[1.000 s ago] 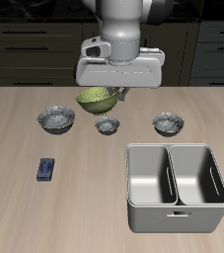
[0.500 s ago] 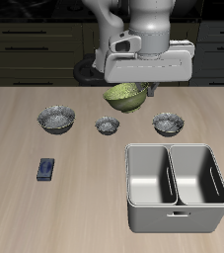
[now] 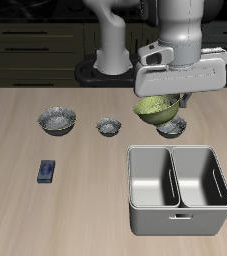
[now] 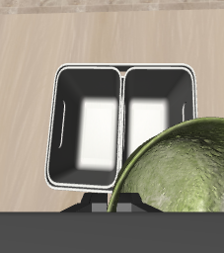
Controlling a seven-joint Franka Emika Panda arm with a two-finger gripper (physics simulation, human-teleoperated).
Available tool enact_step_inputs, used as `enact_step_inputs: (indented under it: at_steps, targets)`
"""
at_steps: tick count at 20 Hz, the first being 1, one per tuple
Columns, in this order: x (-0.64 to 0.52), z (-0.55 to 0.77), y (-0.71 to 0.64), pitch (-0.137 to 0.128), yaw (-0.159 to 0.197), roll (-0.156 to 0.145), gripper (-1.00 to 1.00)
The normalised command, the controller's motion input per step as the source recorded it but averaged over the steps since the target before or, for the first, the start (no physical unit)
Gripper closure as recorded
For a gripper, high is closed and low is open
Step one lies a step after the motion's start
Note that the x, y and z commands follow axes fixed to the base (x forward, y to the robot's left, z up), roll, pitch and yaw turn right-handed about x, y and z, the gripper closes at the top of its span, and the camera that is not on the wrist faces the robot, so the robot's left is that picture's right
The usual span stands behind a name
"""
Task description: Place the green bowl in the left side of the drainer
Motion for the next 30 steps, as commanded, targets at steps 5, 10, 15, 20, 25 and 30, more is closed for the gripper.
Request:
enact_step_inputs:
  at_steps: [5, 10, 15, 20, 25, 30]
  targets:
    - [0.15, -0.03, 0.42, 0.007, 0.000, 0.035, 1.00]
    - [0.15, -0.13, 0.44, 0.019, 0.003, 0.039, 1.00]
    - [0.13, -0.15, 0.26, 0.029, -0.003, 0.024, 1.00]
    - [0.09, -0.11, 0.22, 0.015, 0.004, 0.013, 1.00]
    - [0.01, -0.07, 0.22, 0.015, -0.006, 0.018, 1.00]
    - [0.02, -0.16, 0.14, 0.023, 0.004, 0.016, 1.00]
